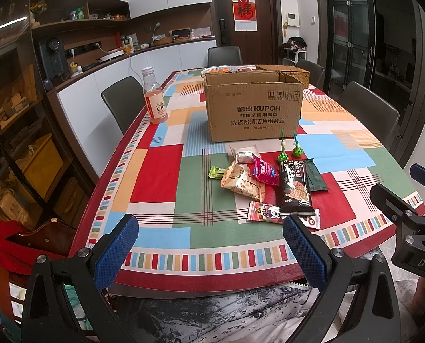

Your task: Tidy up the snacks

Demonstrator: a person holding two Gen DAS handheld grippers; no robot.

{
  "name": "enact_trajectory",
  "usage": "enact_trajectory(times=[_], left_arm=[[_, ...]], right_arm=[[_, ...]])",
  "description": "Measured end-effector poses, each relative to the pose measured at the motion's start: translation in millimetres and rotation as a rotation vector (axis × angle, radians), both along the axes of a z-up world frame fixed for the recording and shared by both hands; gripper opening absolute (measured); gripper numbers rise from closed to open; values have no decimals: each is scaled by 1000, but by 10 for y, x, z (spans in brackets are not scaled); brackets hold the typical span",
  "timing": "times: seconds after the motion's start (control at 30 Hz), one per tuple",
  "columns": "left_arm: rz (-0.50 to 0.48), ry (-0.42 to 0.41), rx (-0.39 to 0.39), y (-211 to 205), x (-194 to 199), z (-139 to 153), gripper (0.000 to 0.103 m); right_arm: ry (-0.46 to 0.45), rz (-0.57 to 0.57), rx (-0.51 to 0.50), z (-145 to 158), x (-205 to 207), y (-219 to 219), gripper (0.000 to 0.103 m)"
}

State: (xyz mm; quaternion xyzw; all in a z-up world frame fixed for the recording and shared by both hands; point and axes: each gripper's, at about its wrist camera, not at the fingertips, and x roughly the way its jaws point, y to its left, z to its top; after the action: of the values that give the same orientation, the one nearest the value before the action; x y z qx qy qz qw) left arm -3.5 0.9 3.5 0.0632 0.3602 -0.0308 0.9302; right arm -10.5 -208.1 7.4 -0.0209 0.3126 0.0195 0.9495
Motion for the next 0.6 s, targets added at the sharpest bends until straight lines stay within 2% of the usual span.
enact_trajectory(times=[0.6], left_arm=[[3, 1, -1, 20, -6, 6, 103]], right_arm=[[2, 1, -1, 25, -33, 47, 102]])
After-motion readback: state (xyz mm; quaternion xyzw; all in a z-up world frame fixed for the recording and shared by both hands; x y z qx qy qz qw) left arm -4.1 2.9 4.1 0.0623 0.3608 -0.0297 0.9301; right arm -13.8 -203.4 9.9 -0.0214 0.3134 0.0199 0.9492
